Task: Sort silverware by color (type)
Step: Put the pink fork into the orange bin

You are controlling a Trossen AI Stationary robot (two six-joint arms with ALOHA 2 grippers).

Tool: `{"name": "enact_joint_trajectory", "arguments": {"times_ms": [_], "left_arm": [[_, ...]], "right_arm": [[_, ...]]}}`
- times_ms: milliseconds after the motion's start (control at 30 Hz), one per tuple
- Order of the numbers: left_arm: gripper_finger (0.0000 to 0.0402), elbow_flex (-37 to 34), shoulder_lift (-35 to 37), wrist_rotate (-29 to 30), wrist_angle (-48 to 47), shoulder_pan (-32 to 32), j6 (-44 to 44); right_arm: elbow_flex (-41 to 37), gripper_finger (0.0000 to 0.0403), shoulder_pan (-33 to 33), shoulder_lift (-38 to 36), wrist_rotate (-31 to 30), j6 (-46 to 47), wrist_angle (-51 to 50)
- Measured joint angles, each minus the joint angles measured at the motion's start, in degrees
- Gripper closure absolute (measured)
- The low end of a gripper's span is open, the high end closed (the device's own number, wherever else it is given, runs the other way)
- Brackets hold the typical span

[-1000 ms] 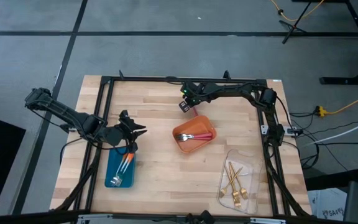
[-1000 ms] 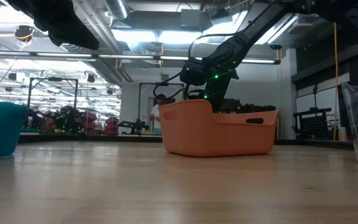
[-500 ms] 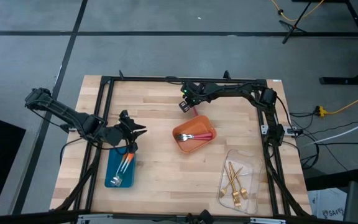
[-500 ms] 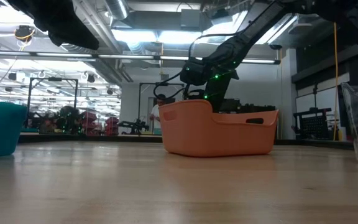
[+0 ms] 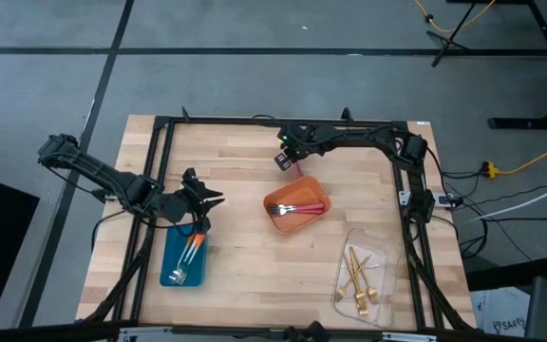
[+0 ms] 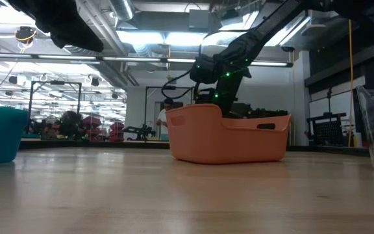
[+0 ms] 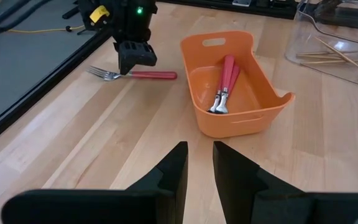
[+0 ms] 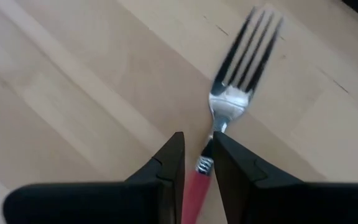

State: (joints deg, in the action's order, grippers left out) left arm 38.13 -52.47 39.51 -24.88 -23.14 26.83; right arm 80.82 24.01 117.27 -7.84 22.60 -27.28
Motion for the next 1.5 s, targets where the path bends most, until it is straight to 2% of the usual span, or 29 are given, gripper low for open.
{"name": "enact_joint_trajectory", "arguments": {"times_ms": [300,667,1233,1500], "left_arm": [[0.0332,0.0,0.0,0.0,0.01,0.0,0.0],[0.0332,0.0,0.0,0.0,-0.01,-0.01,0.0],[0.0332,0.0,0.0,0.0,0.01,0.0,0.0],[0.0332,0.0,0.0,0.02,0.01,0.01,-0.02]], "right_arm": [[0.02,0.0331,-0.02,0.0,-0.75,3.0,-3.75],[0.07,0.0331,-0.02,-0.02,-0.28,3.93,-3.7],[-4.23,0.0331,-0.04,-0.07,-1.64,5.71,-1.82],[-4.37,0.0332,-0.02,-0.11,-0.14,5.69,-1.87]]}}
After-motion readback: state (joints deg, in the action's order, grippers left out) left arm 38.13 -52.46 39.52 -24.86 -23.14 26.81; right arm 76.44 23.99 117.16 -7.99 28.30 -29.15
